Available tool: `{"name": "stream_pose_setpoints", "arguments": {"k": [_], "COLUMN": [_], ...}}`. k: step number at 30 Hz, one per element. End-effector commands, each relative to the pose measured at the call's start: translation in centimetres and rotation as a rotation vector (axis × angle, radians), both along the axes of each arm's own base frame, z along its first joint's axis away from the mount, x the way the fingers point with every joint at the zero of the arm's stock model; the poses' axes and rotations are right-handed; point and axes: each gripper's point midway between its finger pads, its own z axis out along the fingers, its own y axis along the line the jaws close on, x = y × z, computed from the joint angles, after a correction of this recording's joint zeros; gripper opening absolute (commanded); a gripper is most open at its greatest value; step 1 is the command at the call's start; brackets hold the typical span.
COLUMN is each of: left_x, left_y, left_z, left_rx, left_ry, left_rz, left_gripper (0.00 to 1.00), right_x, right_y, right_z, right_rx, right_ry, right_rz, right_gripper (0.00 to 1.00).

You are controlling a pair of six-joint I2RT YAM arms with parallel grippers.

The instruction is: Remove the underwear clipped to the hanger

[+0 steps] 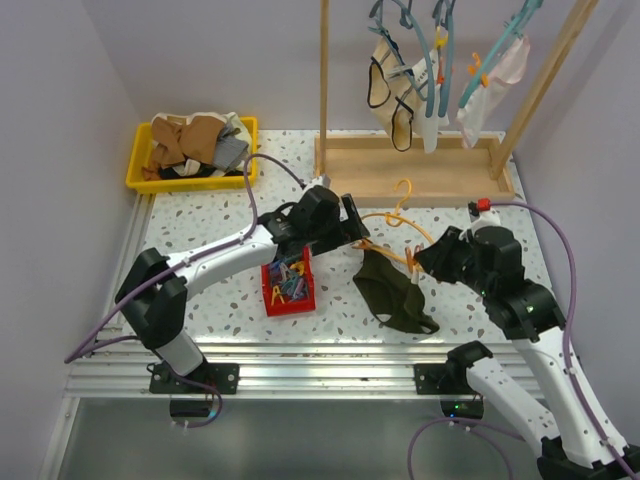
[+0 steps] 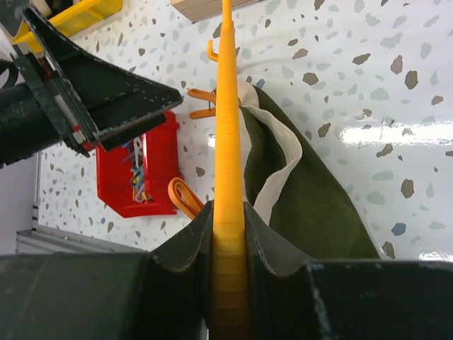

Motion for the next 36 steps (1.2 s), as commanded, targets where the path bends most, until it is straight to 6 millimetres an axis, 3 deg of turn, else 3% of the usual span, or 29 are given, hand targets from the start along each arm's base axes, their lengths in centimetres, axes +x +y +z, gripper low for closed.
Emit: {"name": "stream_pose_setpoints", "arguments": {"k": [1, 6, 7, 8, 9, 11, 12, 14, 19, 25, 36], "left_x": [0.2, -0.8, -0.9, -1.2, -1.2, -2.2, -2.2, -2.5, -1.7, -0.6, -1.9], "left_y": [-1.5, -2.6, -2.5, -1.7, -2.2, -1.6, -1.7, -1.3, -2.5, -4.3, -4.1], "left_z": [2.4, 2.9, 3.4, 2.3, 3.7, 3.6, 4.5, 3.7, 5.0, 6.9, 5.0], "left_rx": [-0.185, -0.381, -0.424, -0.433, -0.512, -0.589, -0.646, -0.694, -0.820, -0.857, -0.820], "left_ry": [0.046, 0.171, 0.196, 0.238, 0.215, 0.280, 0.265, 0.325, 0.351, 0.357, 0.441], "left_rz": [-0.003, -0.070, -0.062, -0.045, -0.084, -0.092, -0.113, -0.095, -0.120, -0.168, -0.204], "left_gripper": [1.00, 1.00, 1.00, 1.00, 1.00, 1.00, 1.00, 1.00, 1.00, 1.00, 1.00], "right_x": [-0.1, -0.7, -1.0, -1.0, -1.1, -1.5, -1.5, -1.9, -2.6, -2.7, -2.1], "right_y": [0.0, -0.1, -0.4, -0.7, -0.9, -1.2, -1.2, -1.1, -0.3, -0.1, 0.0], "right_z": [0.5, 0.8, 1.3, 1.5, 1.6, 2.4, 2.7, 2.9, 3.0, 4.5, 7.3], "right_rx": [-0.026, -0.044, -0.050, -0.073, -0.081, -0.093, -0.091, -0.095, -0.090, -0.089, -0.073], "right_ry": [-0.040, -0.071, -0.085, -0.103, -0.118, -0.172, -0.191, -0.220, -0.218, -0.255, -0.323], "right_rz": [0.036, 0.071, 0.068, 0.067, 0.067, 0.082, 0.082, 0.106, 0.178, 0.196, 0.182], "right_gripper": [0.00, 0.00, 0.00, 0.00, 0.00, 0.00, 0.00, 0.00, 0.00, 0.00, 0.00]}}
